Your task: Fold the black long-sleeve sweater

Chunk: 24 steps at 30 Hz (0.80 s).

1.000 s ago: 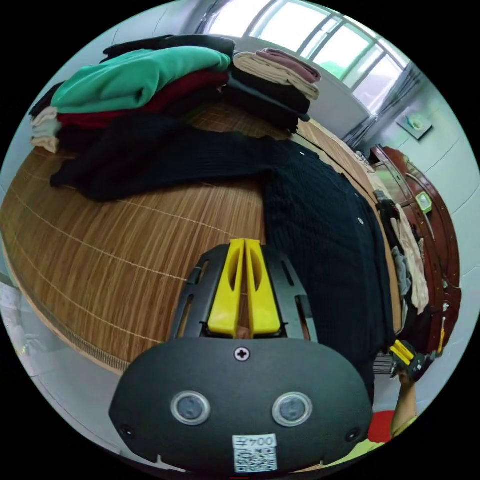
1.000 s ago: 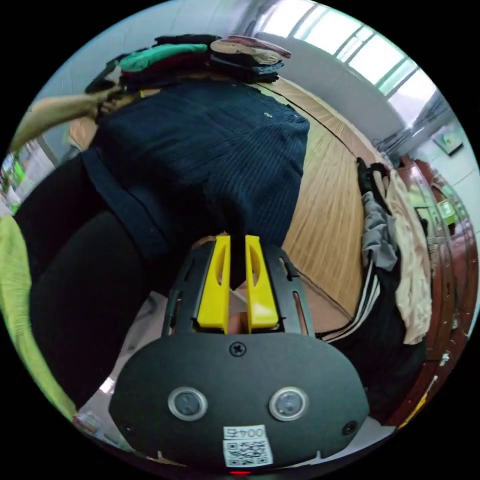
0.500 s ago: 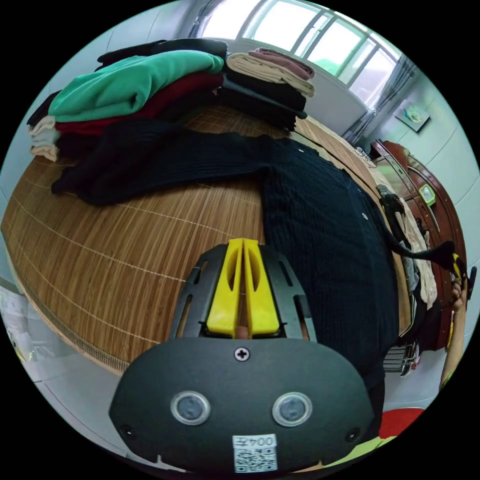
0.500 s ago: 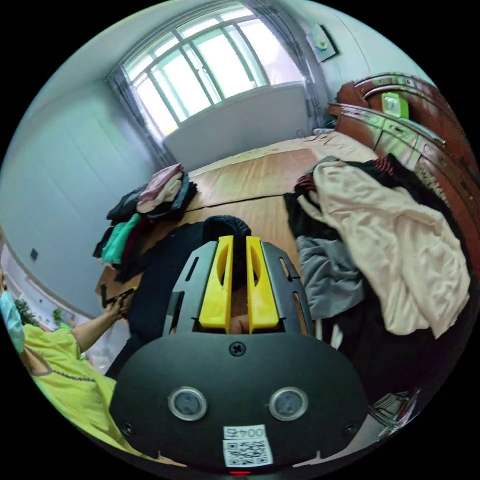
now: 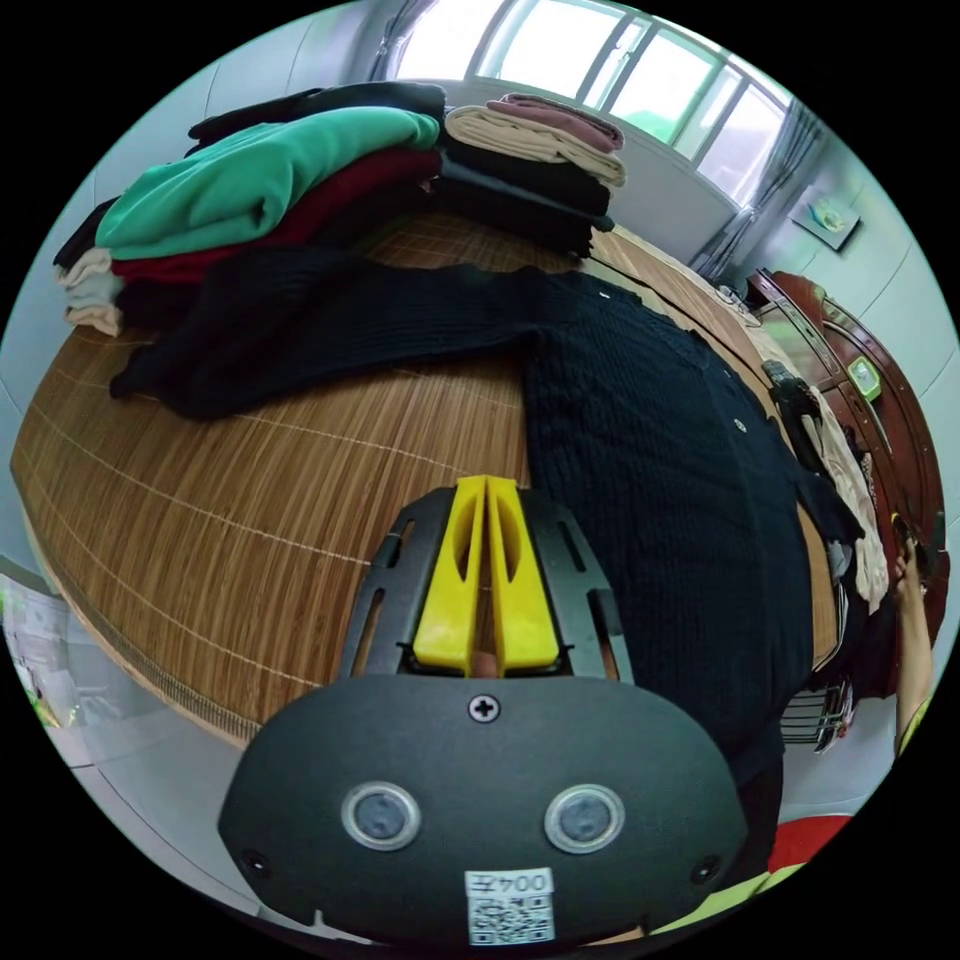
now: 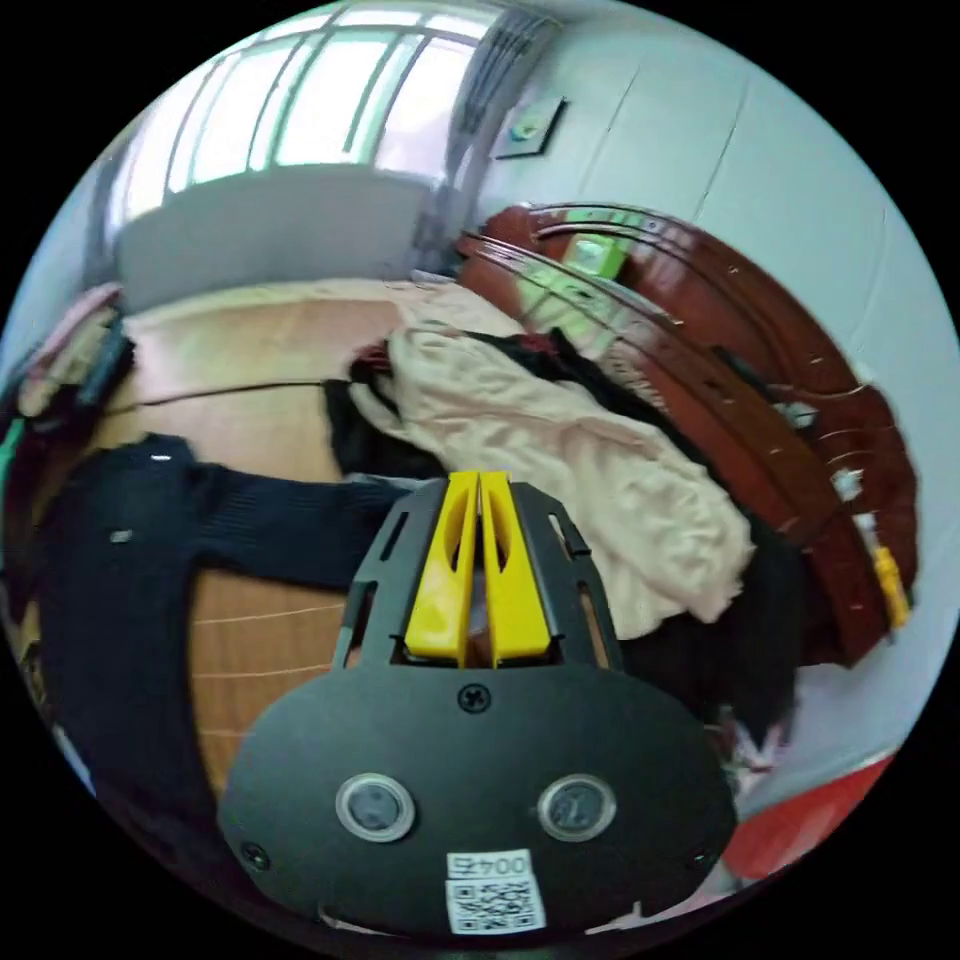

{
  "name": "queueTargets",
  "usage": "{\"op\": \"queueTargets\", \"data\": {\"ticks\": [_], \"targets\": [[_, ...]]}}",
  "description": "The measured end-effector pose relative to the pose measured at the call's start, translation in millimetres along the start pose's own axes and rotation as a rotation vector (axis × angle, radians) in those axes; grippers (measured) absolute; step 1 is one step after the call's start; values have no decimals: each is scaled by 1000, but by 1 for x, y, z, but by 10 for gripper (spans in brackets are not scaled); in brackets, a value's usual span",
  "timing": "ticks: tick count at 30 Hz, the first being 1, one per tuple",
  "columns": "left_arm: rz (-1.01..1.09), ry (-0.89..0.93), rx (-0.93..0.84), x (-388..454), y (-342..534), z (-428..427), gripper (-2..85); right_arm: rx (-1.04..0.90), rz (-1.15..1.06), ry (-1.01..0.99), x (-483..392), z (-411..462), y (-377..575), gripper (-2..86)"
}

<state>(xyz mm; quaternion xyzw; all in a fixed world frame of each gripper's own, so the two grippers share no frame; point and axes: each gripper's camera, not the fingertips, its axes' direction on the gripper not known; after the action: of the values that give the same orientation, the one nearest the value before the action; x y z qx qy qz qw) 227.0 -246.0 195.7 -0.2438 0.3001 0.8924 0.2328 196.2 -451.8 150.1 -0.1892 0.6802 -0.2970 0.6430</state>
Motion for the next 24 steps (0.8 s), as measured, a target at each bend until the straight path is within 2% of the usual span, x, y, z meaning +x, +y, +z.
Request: {"op": "queueTargets", "data": {"ticks": [1, 4, 7, 9, 12, 18, 20, 22, 24], "targets": [[1, -2, 1, -2, -2, -1, 4, -1, -26, -213, -14, -8, 23, 4], [3, -7, 2, -13, -10, -6, 6, -89, -106, -568, -61, -23, 98, 24], [-25, 44, -7, -35, -21, -15, 12, -217, -62, -744, -82, -27, 182, 74], [27, 197, -80, -51, -28, -27, 22, -299, 24, -823, -73, -22, 227, 79], [112, 319, -46, -65, 2, -64, 35, -407, 300, -924, -36, 2, 291, 92], [93, 369, -10, -121, 82, -101, 56, -483, 491, -1085, -19, 54, 318, 148], [89, 364, -27, -132, 89, -101, 61, -498, 489, -1131, -26, 65, 312, 131], [98, 353, -41, -139, 91, -101, 62, -546, 391, -1130, -40, 72, 301, 33], [144, 278, -106, -140, 86, -95, 62, -553, 327, -1026, -42, 68, 295, 30]]}}
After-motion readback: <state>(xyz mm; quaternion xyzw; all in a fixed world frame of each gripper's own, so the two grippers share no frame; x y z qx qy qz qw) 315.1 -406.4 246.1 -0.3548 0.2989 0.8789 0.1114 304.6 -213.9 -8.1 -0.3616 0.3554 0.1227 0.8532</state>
